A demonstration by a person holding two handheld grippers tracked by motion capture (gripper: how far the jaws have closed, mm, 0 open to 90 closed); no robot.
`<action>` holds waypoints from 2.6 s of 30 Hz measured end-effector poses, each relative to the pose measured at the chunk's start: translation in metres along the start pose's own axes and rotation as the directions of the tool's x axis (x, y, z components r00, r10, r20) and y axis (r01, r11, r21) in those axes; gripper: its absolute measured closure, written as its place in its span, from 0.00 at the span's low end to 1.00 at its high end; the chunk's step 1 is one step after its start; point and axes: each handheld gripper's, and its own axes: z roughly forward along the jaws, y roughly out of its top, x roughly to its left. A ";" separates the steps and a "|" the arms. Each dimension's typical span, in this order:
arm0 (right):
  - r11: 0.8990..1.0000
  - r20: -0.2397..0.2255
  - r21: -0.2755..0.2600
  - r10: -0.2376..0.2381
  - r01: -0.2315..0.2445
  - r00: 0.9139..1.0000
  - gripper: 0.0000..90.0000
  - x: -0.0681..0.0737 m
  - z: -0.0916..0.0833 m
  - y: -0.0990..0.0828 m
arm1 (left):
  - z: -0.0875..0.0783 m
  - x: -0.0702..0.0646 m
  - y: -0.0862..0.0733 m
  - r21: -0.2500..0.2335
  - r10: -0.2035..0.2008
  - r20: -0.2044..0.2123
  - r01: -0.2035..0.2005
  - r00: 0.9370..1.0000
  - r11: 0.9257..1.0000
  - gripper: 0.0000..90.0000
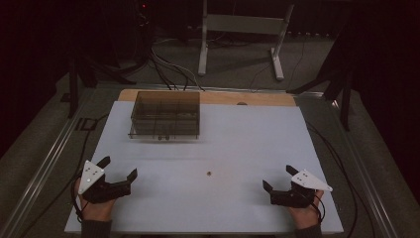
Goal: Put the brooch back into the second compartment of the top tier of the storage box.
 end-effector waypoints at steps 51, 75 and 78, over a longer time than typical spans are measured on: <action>0.998 0.045 -0.050 0.028 -0.026 0.999 0.00 -0.001 -0.004 -0.001 | 0.033 -0.026 0.047 0.043 0.045 0.109 -0.050 0.993 0.998 0.00; 0.998 0.047 -0.050 0.028 -0.026 0.999 0.00 -0.002 -0.004 -0.002 | 0.060 -0.044 0.053 0.097 0.050 0.159 -0.066 0.986 0.993 0.00; 0.998 0.047 -0.049 0.028 -0.026 0.998 0.00 -0.001 -0.004 -0.001 | 0.063 -0.048 0.052 0.103 0.047 0.172 -0.066 0.984 0.993 0.00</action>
